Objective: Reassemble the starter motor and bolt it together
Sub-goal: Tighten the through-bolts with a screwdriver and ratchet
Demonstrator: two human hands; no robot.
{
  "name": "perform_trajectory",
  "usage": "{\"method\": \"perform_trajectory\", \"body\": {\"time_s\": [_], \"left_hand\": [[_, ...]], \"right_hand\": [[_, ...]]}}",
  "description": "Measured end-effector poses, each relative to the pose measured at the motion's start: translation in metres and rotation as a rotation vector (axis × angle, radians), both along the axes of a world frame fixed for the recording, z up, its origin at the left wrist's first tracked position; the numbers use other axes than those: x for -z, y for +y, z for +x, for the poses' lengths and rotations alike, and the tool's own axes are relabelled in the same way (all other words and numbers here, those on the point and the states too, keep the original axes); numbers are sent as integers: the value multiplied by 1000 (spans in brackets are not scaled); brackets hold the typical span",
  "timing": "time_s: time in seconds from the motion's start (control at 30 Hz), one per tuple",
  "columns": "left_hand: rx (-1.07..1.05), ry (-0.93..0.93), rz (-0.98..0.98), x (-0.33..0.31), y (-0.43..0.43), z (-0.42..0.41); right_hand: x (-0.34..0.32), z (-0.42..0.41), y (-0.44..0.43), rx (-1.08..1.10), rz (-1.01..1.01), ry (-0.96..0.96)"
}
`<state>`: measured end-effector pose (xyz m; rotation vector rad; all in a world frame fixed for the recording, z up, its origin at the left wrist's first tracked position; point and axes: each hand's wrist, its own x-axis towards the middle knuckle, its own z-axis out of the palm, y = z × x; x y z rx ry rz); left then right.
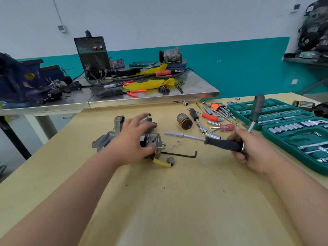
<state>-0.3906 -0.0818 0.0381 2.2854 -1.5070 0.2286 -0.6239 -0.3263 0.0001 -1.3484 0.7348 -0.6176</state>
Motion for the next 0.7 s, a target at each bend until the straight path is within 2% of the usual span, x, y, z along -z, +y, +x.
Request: {"method": "perform_trajectory", "body": {"time_s": [0.07, 0.1, 0.13, 0.2, 0.23, 0.3, 0.37, 0.47, 0.57, 0.7], "left_hand": [[-78, -152, -220, -14, 19, 16], [-200, -214, -292, -20, 27, 28], [-341, -172, -317, -26, 35, 39], [-555, 151, -251, -28, 44, 56], [-589, 350, -197, -22, 45, 61], [-530, 709, -217, -5, 47, 59], [-470, 887, -377, 8, 50, 55], [-439, 915, -541, 17, 49, 55], [-444, 942, -527, 19, 44, 54], [-488, 1007, -546, 16, 39, 53]], "right_hand": [[-13, 10, 13, -27, 93, -89], [-21, 18, 20, -41, 126, -113], [-29, 28, 29, -61, 158, -134], [-42, 53, 50, -128, 245, -190], [-45, 66, 63, -151, 290, -216], [-40, 90, 89, -162, 315, -221], [-30, 106, 108, -147, 289, -197], [-23, 117, 121, -120, 359, -217], [-23, 122, 125, -124, 394, -247], [-21, 127, 133, -123, 309, -193]]}}
